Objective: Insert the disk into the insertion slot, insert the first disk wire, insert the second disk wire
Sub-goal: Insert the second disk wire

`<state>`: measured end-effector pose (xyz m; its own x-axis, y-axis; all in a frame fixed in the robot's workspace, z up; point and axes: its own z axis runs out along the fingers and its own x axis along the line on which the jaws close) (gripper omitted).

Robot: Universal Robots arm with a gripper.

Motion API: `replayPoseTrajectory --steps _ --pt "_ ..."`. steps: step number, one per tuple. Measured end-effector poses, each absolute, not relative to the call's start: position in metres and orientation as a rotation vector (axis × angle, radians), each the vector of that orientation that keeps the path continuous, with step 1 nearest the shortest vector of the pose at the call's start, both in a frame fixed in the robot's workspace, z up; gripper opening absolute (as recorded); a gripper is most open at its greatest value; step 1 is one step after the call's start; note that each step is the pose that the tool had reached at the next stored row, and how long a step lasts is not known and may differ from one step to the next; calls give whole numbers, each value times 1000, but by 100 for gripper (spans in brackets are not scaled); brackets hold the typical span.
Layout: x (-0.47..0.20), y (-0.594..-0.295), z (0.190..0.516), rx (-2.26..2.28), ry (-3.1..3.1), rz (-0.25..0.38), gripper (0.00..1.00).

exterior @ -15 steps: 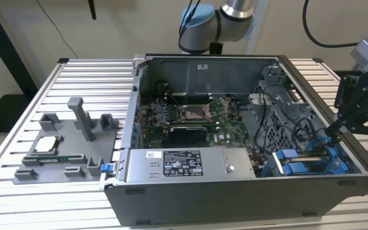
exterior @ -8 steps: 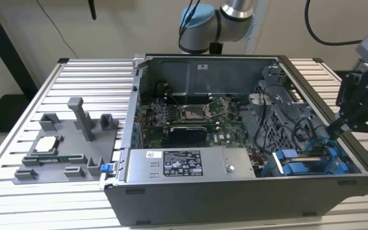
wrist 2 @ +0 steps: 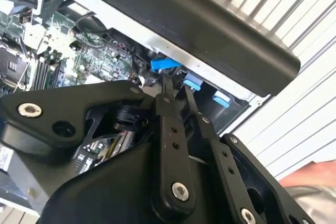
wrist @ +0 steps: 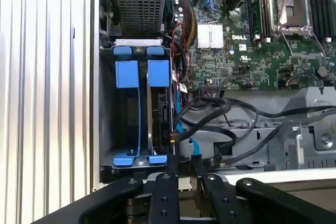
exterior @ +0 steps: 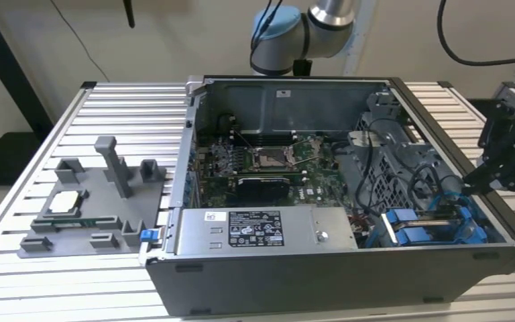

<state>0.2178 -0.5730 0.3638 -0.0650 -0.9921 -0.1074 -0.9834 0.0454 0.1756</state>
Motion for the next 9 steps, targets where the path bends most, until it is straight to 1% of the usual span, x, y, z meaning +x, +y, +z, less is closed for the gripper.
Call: replayPoseTrajectory --steps 9 --pt "222 -575 358 2099 -2224 -352 100"
